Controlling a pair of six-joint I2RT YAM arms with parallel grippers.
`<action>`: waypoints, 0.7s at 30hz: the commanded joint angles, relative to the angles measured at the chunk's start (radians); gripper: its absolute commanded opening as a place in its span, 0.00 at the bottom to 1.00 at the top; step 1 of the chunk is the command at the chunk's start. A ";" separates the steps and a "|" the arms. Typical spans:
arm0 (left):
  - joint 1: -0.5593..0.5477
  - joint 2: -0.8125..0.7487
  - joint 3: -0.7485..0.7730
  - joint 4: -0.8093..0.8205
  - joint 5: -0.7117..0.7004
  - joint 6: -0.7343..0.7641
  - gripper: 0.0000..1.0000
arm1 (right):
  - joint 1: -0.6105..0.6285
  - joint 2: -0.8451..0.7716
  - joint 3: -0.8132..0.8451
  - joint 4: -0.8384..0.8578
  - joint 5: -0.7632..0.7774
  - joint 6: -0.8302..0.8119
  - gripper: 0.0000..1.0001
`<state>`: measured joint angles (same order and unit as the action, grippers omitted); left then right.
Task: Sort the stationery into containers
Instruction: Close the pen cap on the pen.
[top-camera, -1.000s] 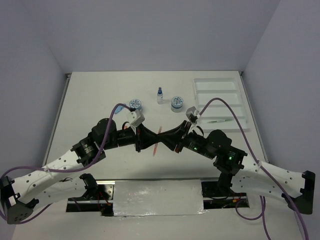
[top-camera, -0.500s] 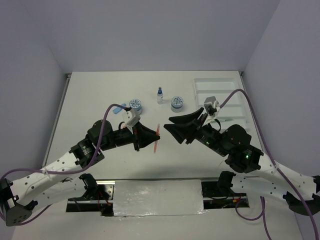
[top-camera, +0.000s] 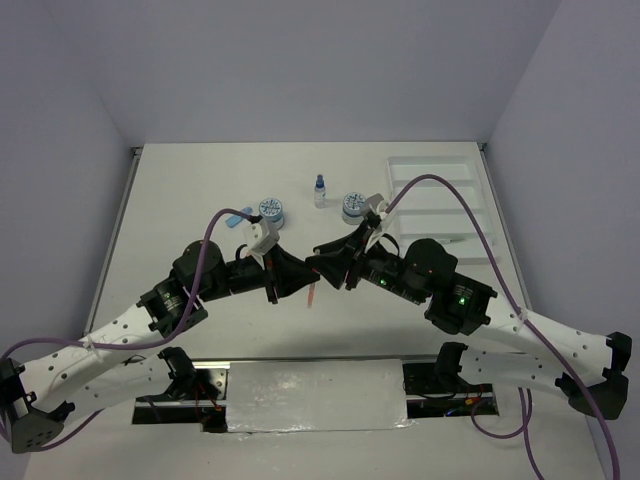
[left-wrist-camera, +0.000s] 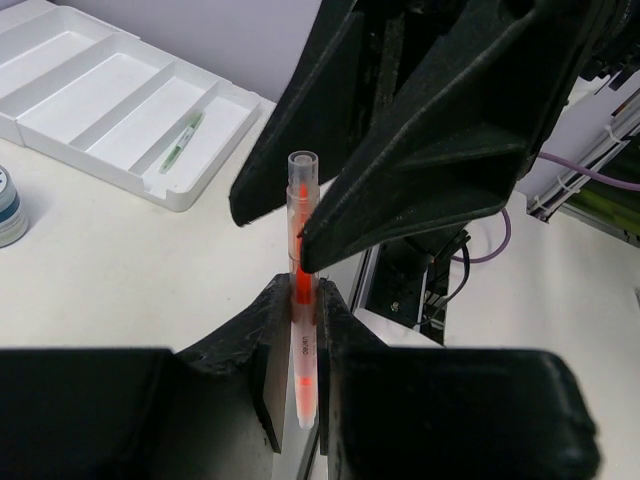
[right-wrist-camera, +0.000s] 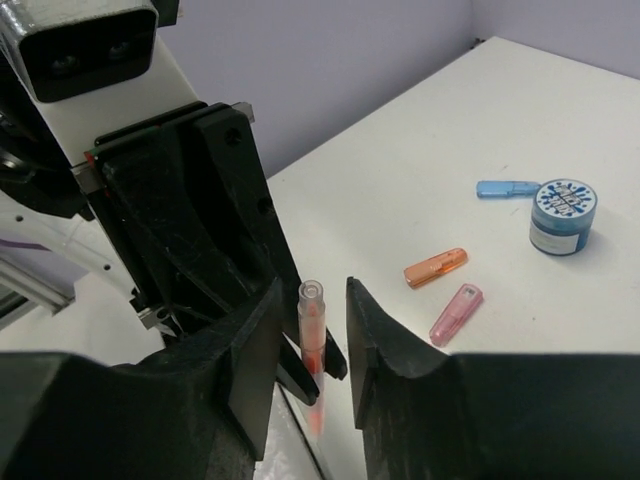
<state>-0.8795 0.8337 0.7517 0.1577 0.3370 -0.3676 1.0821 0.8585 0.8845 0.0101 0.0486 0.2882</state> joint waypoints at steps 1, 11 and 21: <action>0.002 -0.004 -0.002 0.065 0.023 0.009 0.00 | 0.002 -0.019 0.022 0.050 -0.013 -0.014 0.37; 0.002 0.001 -0.006 0.074 0.046 0.006 0.00 | 0.002 -0.007 0.022 0.054 0.023 -0.009 0.58; 0.002 0.008 -0.015 0.085 0.065 -0.004 0.00 | 0.002 -0.009 0.022 0.056 0.043 -0.008 0.28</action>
<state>-0.8791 0.8375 0.7460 0.1665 0.3744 -0.3698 1.0821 0.8570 0.8845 0.0185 0.0723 0.2886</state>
